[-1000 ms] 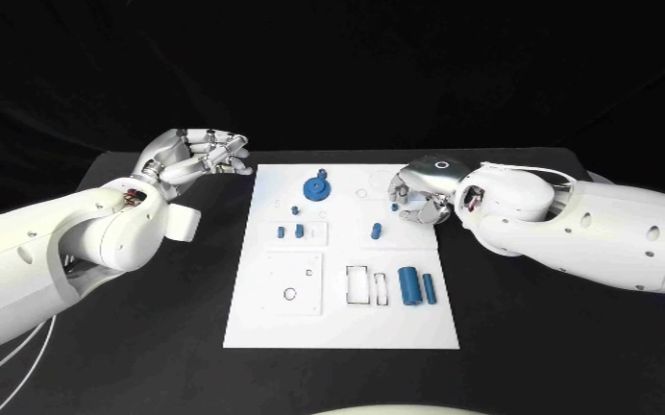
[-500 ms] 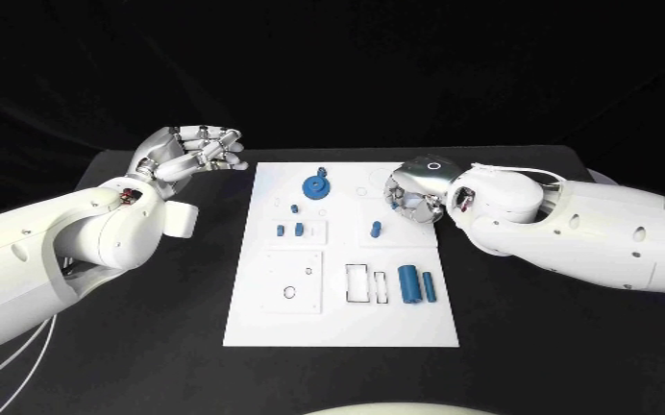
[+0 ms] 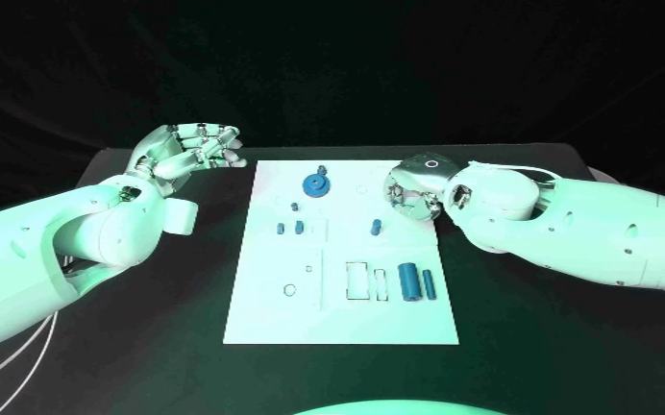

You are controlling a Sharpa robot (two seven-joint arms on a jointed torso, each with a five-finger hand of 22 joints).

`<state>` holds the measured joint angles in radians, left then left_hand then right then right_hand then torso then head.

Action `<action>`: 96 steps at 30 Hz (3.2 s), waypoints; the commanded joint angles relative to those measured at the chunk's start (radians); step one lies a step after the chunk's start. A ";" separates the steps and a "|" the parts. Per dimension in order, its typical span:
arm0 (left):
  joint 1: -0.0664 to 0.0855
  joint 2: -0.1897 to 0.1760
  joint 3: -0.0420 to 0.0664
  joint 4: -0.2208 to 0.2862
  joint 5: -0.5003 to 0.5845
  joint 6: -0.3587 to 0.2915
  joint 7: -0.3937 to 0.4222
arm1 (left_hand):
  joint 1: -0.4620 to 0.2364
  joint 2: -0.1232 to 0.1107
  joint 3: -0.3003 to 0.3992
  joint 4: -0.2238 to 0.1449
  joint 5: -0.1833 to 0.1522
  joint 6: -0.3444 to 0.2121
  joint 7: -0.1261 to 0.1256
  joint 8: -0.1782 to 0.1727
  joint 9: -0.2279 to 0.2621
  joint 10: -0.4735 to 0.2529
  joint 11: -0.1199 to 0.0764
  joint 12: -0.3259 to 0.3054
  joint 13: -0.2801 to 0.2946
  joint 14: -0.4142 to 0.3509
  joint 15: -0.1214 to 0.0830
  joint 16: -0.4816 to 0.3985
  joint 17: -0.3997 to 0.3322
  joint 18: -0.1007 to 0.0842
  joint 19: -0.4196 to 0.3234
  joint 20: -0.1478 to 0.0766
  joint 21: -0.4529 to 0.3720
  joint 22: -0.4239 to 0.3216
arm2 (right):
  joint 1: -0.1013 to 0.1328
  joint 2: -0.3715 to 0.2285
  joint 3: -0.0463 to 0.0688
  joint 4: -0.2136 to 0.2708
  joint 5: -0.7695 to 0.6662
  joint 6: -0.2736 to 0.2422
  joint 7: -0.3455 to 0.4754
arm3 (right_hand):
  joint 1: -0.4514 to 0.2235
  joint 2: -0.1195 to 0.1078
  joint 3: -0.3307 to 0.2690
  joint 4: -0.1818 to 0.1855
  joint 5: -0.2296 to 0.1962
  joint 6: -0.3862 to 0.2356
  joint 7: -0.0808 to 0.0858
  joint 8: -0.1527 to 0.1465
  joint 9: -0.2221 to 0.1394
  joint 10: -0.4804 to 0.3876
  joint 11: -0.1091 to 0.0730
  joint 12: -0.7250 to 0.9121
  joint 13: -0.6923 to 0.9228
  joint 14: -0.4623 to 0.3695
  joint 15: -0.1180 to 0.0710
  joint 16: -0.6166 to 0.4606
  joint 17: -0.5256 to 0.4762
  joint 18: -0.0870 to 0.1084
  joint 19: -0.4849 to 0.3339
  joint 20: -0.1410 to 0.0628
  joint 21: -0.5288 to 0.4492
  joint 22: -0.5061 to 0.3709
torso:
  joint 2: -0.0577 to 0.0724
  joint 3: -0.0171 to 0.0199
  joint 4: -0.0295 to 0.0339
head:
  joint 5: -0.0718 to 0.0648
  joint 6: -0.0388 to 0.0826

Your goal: Assemble the parts on the task board

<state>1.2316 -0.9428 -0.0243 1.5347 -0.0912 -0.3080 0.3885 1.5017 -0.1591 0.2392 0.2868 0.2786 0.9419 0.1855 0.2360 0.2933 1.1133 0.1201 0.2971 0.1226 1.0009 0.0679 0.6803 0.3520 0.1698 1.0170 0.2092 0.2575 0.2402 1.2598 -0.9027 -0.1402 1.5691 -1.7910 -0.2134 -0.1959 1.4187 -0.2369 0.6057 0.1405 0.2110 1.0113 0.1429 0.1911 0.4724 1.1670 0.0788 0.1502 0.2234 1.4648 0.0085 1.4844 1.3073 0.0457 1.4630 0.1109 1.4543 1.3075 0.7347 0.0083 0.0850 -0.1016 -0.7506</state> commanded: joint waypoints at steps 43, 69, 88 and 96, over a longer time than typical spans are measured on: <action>0.000 -0.010 0.001 0.006 0.014 0.021 -0.026 | 0.022 -0.023 0.061 -0.005 0.001 -0.024 0.014 0.008 -0.003 -0.027 0.011 -0.006 0.001 -0.006 0.009 -0.017 0.008 0.012 0.018 -0.001 -0.029 -0.021 | -0.043 -0.002 -0.004 0.041 -0.093 -0.154 -0.075 | -0.042 0.003 0.005 -0.056 -0.007 0.068 -0.021 0.033 0.021 0.089 -0.025 -0.016 0.015 0.071 -0.027 0.009 0.104 -0.031 0.077 -0.023 0.056 0.231 | -0.001 0.0005 0.0009 | -0.010 -0.004; 0.000 -0.006 0.001 -0.017 0.014 0.027 -0.035 | 0.013 -0.028 0.072 -0.002 0.001 -0.034 0.018 0.007 -0.005 -0.036 0.015 -0.006 0.001 -0.012 0.013 -0.022 0.009 0.011 0.016 0.001 -0.039 -0.027 | -0.014 -0.060 0.009 0.125 -0.030 -0.205 -0.067 | -0.050 0.006 0.005 -0.053 0.000 0.068 -0.020 0.033 0.022 0.089 -0.024 -0.020 0.015 0.071 -0.026 0.009 0.103 -0.031 0.078 -0.023 0.059 0.233 | -0.002 0.0003 0.0014 | -0.006 -0.004; 0.000 0.029 0.001 -0.037 0.021 0.018 -0.023 | 0.013 -0.028 0.074 -0.002 0.001 -0.035 0.018 0.008 -0.005 -0.037 0.016 -0.006 0.002 -0.013 0.014 -0.022 0.010 0.012 0.016 0.002 -0.040 -0.028 | -0.042 0.061 0.014 0.239 0.020 -0.255 -0.021 | -0.051 0.007 0.005 -0.054 0.001 0.067 -0.020 0.033 0.023 0.088 -0.024 -0.022 0.016 0.072 -0.026 0.010 0.105 -0.031 0.078 -0.023 0.057 0.232 | -0.009 -0.0095 0.0059 | 0.090 -0.011; 0.001 0.055 0.000 -0.051 0.024 0.011 -0.023 | 0.013 -0.028 0.075 -0.002 0.001 -0.035 0.018 0.008 -0.005 -0.037 0.016 -0.006 0.002 -0.013 0.014 -0.022 0.010 0.012 0.016 0.002 -0.041 -0.028 | -0.103 0.157 0.006 0.181 0.017 -0.244 -0.006 | -0.050 0.009 0.006 -0.055 0.002 0.065 -0.019 0.032 0.023 0.087 -0.023 -0.024 0.016 0.071 -0.026 0.009 0.103 -0.030 0.076 -0.023 0.054 0.230 | -0.015 -0.0172 0.0124 | 0.119 -0.032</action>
<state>1.2318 -0.8919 -0.0246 1.4837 -0.0756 -0.2995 0.3521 1.5170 -0.1780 0.3067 0.2855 0.2786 0.9150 0.2051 0.2396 0.2895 1.0829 0.1359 0.2933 0.1232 0.9897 0.0789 0.6648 0.3606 0.1698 1.0310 0.2091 0.2215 0.2132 1.1611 -0.7506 -0.1341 1.7569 -1.7708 -0.4593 -0.2220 1.3776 -0.2306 0.6109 0.0851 0.2074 1.0723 0.1206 0.2197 0.4933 1.2489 0.0573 0.1289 0.2388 1.4666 -0.0111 1.4899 1.3073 0.0296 1.4663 0.0931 1.5073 1.3073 0.7218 -0.0054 0.0945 0.0092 -0.7749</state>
